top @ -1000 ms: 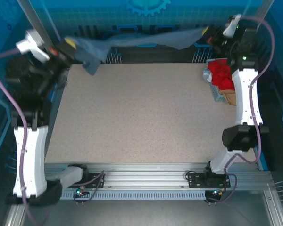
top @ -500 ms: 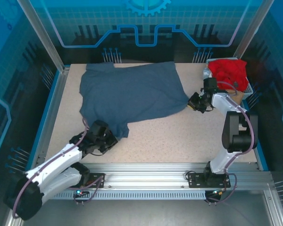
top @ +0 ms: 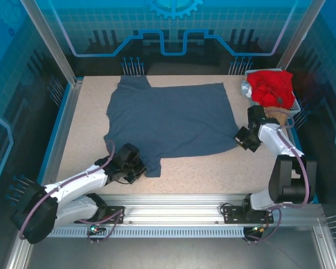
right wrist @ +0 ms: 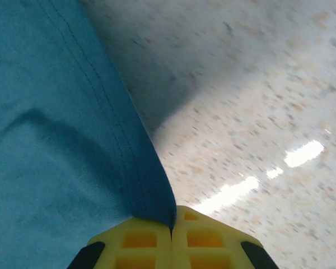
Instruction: Fold and stack the t-shirts
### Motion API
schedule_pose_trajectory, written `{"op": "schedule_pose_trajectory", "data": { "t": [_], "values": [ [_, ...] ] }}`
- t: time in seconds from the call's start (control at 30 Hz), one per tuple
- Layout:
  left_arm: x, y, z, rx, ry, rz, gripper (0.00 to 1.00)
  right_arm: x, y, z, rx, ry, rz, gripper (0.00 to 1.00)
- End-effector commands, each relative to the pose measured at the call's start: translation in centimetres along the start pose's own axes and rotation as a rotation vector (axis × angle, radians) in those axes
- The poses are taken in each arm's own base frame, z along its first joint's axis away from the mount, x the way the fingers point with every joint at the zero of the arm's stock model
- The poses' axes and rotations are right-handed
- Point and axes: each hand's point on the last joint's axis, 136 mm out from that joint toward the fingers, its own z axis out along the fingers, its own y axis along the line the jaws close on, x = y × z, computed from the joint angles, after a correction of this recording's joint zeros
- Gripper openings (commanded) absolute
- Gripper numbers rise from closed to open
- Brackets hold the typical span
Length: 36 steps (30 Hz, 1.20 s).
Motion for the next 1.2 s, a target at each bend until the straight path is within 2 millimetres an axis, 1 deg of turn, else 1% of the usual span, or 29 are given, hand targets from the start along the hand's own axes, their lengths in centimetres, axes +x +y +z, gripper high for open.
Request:
{"op": "schedule_pose_trajectory", "data": {
  "t": [0.0,0.07,0.17,0.37,0.43,0.53,0.67,0.7,0.73,0.77,0.8,0.83,0.87,0.9,0.97,1.0,1.03,1.1,1.17],
  "values": [
    [0.0,-1.6,-0.4,0.021,-0.019,-0.009,0.0,1.5,-2.5,0.3,0.069,0.016,0.042,0.0],
    [0.1,-1.3,-0.4,0.011,-0.018,-0.015,0.0,2.0,-2.5,0.7,0.072,0.039,0.039,0.0],
    [0.4,-0.7,-1.0,-0.012,-0.016,-0.016,0.0,2.1,-2.7,0.5,0.089,0.036,0.031,0.0],
    [-0.7,1.7,-5.0,-0.088,-0.114,-0.023,0.0,0.8,-2.6,-0.9,0.103,-0.018,0.006,0.0],
    [-0.8,2.3,-5.9,-0.094,-0.127,-0.026,0.0,0.4,-2.6,-1.1,0.115,-0.028,-0.003,0.0],
    [-0.1,3.2,-6.1,-0.1,-0.098,-0.037,0.0,0.1,-2.8,-1.2,0.13,-0.035,-0.013,0.0],
    [1.1,3.8,-5.4,-0.097,-0.03,-0.052,0.0,0.2,-2.9,-0.9,0.144,-0.025,-0.013,0.0],
    [1.4,3.9,-5.4,-0.101,-0.013,-0.049,0.04,0.2,-3.1,-0.8,0.151,-0.024,-0.011,0.0],
    [1.5,4.0,-5.6,-0.115,-0.005,-0.043,0.15,0.1,-3.2,-0.9,0.16,-0.024,-0.007,0.0],
    [1.5,4.1,-6.1,-0.131,-0.005,-0.027,0.3,0.1,-3.4,-1.1,0.173,-0.027,-0.003,0.04],
    [1.3,3.8,-6.9,-0.142,-0.019,-0.004,0.41,0.0,-3.7,-1.3,0.184,-0.035,0.001,0.09],
    [1.0,3.5,-7.8,-0.149,-0.038,0.023,0.48,-0.2,-3.8,-1.6,0.19,-0.047,0.005,0.17],
    [0.4,2.7,-8.9,-0.142,-0.071,0.053,0.53,-0.3,-4.0,-2.1,0.195,-0.063,0.009,0.27],
    [-0.2,1.9,-10.0,-0.127,-0.105,0.086,0.57,-0.5,-4.1,-2.6,0.198,-0.08,0.016,0.36],
    [-1.4,0.3,-11.7,-0.1,-0.172,0.127,0.57,-0.7,-4.1,-3.4,0.189,-0.11,0.026,0.44],
    [-1.9,-0.4,-12.0,-0.089,-0.193,0.134,0.56,-0.8,-4.0,-3.7,0.176,-0.12,0.029,0.45],
    [-2.4,-1.0,-12.0,-0.08,-0.199,0.128,0.55,-0.9,-3.7,-4.0,0.163,-0.13,0.03,0.45],
    [-3.4,-1.6,-10.8,-0.075,-0.177,0.066,0.5,-1.0,-2.4,-4.3,0.114,-0.15,0.005,0.45],
    [-4.6,-1.8,-8.8,-0.078,-0.147,-0.01,0.44,-1.0,-0.5,-4.0,0.047,-0.141,-0.045,0.43]
  ]
}}
